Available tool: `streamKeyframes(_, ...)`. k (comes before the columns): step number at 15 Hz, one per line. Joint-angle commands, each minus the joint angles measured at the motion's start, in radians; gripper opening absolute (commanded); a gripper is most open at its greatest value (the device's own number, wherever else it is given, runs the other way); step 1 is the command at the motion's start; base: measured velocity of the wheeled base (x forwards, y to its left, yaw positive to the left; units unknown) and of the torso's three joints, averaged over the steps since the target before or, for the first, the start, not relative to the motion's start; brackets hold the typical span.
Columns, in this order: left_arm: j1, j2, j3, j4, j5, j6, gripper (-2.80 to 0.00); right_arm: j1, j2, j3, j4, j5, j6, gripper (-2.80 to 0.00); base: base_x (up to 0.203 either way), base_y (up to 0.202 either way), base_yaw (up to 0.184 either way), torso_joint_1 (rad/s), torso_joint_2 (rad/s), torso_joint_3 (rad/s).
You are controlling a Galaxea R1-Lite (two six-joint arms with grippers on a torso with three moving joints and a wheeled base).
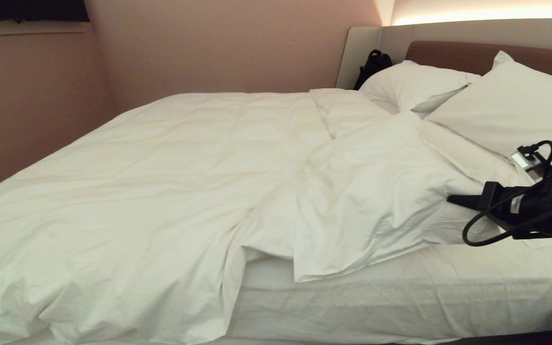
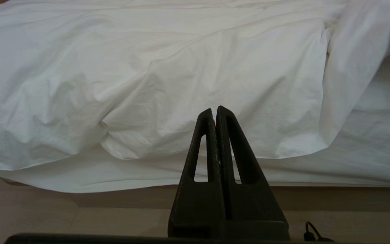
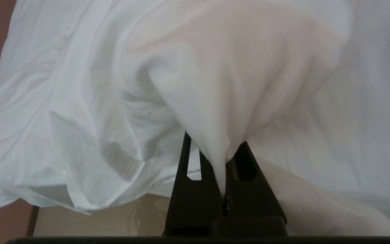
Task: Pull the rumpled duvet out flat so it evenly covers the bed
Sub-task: Flatten the corners of the folded blanket
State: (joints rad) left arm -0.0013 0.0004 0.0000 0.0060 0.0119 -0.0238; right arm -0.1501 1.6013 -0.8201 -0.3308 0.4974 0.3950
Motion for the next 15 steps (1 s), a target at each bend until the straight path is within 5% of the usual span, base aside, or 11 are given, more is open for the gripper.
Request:
streamKeyframes(1, 0.0, 0.0, 0.0, 0.0, 0.0, -0.001, -2.8, -0.021, -0.069, -0.012, 0.326, -0.078, -0.021, -2.8, 0.0, 0.0, 0.0, 0.0, 0.0, 0.0)
streamKeyframes(7, 0.0, 0.0, 0.0, 0.0, 0.0, -0.001, -2.8, -0.039, -0.284, 0.017, 0.476, -0.126, -0.037, -2.8, 0.0, 0.0, 0.0, 0.0, 0.0, 0.0)
streamKeyframes(12, 0.0, 0.0, 0.0, 0.0, 0.0, -0.001, -2.8, -0.068, -0.363, 0.035, 0.551, -0.346, -0.089, -2.8, 0.0, 0.0, 0.0, 0.0, 0.0, 0.0)
streamKeyframes(15, 0.0, 0.0, 0.0, 0.0, 0.0, -0.001, -2.8, -0.161, -0.365, 0.042, 0.555, -0.362, -0.135, -2.8, 0.0, 0.0, 0.0, 0.0, 0.0, 0.0)
